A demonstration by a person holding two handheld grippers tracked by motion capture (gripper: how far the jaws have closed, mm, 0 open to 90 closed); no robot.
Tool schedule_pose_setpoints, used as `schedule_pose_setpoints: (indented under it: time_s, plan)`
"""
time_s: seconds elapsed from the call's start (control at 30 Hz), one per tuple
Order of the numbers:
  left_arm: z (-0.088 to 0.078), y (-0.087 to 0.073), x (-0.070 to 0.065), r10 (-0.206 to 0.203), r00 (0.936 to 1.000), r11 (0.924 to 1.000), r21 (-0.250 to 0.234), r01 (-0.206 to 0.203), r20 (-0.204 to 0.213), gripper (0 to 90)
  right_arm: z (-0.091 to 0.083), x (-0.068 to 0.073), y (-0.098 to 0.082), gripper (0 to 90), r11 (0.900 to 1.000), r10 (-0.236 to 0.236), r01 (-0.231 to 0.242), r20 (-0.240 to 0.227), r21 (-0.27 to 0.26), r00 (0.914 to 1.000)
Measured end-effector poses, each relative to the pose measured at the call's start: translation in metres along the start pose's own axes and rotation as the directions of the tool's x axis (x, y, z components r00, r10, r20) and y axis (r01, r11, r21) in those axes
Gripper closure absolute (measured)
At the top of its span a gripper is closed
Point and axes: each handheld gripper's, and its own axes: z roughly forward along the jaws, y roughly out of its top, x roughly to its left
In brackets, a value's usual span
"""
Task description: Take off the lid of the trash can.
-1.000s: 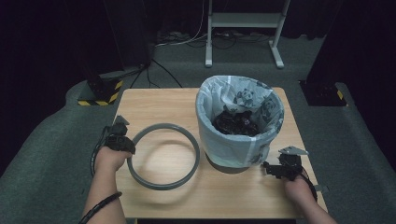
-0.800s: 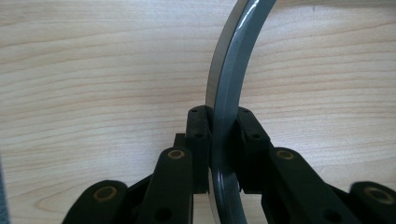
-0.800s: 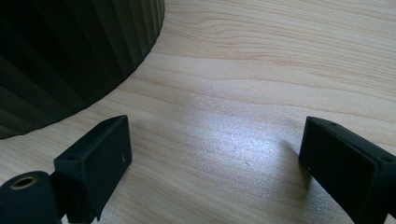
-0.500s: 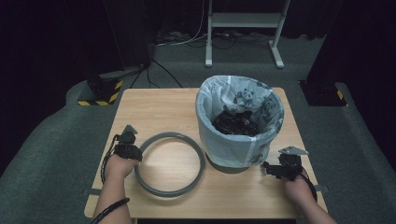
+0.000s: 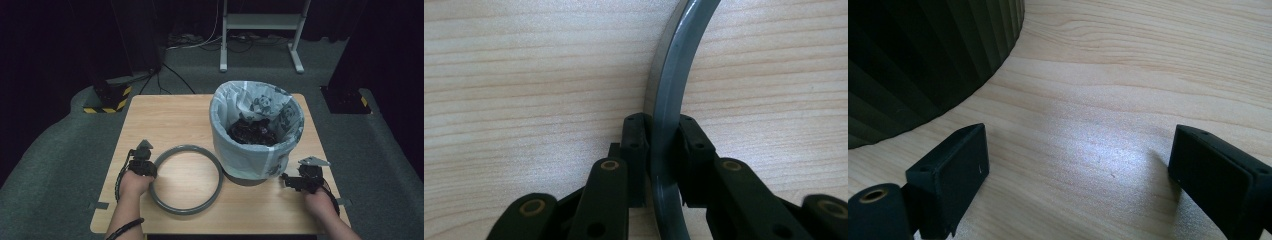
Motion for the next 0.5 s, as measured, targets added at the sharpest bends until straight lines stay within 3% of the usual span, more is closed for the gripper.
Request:
schedule_pose_setpoints:
  time_s: [0.07, 0.17, 0.33, 0.43, 0.5]
  plan:
    - [0.000, 0.000, -0.001, 0.010, 0.9999, 0.9999, 0.004, -0.010, -0.010, 75.0, 0.000, 0.000, 0.000, 9.1, 1.000, 0.001, -0.001, 0.000, -0.001, 1.0000]
    - [-0.001, 0.000, -0.001, 0.011, 0.9996, 0.9998, -0.017, -0.011, -0.025, 63.6, 0.000, 0.000, 0.000, 9.1, 1.000, 0.002, -0.002, 0.001, -0.001, 1.0000]
    - [-0.004, 0.000, -0.002, 0.024, 0.9974, 0.9957, -0.088, -0.030, -0.068, 50.1, 0.000, 0.000, 0.000, 9.2, 1.000, -0.001, 0.001, 0.002, 0.001, 1.0000]
    - [-0.006, -0.001, -0.010, 0.081, 0.9929, 0.9851, -0.145, -0.093, -0.088, 45.0, 0.000, 0.000, 0.000, 9.1, 1.000, -0.001, 0.001, 0.002, 0.000, 1.0000]
    - [-0.007, -0.002, -0.017, 0.123, 0.9872, 0.9739, -0.179, -0.139, -0.102, 38.0, 0.000, 0.000, 0.000, 9.1, 1.000, -0.001, 0.001, 0.001, 0.000, 1.0000]
